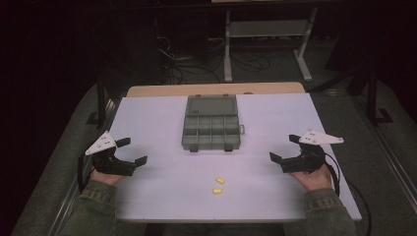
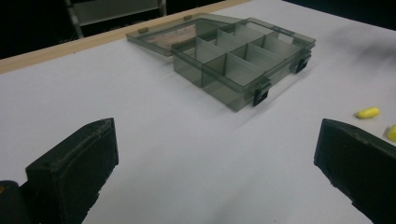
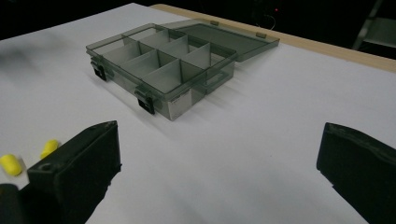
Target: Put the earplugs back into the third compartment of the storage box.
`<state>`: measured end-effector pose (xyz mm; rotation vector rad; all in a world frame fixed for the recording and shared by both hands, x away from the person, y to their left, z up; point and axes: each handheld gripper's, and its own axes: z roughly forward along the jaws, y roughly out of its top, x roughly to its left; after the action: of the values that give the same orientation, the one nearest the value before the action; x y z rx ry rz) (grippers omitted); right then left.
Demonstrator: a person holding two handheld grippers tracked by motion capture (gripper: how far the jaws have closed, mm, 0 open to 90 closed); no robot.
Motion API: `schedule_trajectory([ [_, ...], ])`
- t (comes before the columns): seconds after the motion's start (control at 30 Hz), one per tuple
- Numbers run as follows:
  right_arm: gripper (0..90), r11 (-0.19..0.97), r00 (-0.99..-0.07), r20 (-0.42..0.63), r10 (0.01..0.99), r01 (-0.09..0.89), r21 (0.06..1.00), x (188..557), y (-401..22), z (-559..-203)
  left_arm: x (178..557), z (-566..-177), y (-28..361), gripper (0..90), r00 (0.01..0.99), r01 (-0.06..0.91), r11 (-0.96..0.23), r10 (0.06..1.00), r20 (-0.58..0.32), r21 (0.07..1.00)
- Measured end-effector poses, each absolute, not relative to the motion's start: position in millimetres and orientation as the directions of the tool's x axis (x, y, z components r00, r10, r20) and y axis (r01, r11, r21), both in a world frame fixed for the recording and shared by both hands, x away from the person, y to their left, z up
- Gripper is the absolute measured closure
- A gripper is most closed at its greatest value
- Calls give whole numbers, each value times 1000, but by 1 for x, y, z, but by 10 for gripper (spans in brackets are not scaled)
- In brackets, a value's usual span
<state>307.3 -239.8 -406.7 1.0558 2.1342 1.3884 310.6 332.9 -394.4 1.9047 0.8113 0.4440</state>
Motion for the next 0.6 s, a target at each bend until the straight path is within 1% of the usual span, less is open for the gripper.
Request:
schedule_trajectory([
  [0.13, 0, 226, -643, 82, 761, 381, 896, 307, -240, -406, 312, -388, 325, 0, 724, 359, -308, 688, -54, 881],
  [0.33, 0, 222, -642, 84, 762, 381, 898, 306, -241, -406, 313, -378, 306, 0, 767, 348, -376, 640, -30, 859],
  [0.6, 0, 216, -644, 89, 759, 379, 900, 306, -242, -405, 314, -372, 283, 0, 809, 319, -428, 588, -7, 845],
])
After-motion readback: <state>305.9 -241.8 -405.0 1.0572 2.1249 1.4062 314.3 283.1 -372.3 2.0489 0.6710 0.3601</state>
